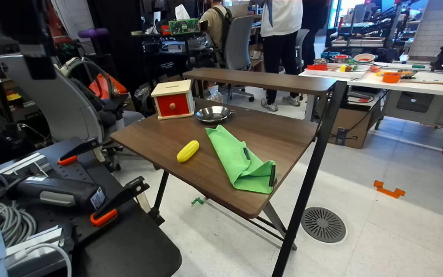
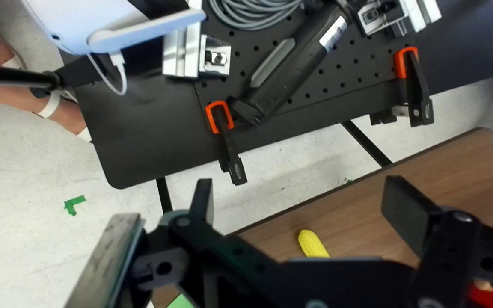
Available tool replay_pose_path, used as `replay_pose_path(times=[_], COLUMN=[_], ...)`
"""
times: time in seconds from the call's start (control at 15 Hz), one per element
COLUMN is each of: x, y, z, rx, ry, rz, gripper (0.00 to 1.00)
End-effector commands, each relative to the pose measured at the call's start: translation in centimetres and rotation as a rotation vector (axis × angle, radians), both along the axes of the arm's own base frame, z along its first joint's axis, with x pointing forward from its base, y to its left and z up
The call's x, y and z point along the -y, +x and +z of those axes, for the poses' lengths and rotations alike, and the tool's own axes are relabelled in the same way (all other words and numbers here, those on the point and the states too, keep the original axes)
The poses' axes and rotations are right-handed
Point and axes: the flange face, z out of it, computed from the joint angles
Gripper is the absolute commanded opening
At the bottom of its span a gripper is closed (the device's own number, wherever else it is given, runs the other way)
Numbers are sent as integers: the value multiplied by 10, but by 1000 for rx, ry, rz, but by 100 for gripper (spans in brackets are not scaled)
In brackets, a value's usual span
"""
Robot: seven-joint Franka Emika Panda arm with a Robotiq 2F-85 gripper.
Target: Move the yellow object to the left
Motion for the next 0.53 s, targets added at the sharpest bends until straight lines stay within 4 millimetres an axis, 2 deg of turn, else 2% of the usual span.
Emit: replay_pose_path(times=[0.0, 0.2, 0.47], x=[-24, -45, -70], y=[45, 79, 120], z=[-28, -63, -122], rx=[51, 100, 111], ry=[-6, -26, -64], rz=[-22, -18, 19], gripper=[100, 100, 100])
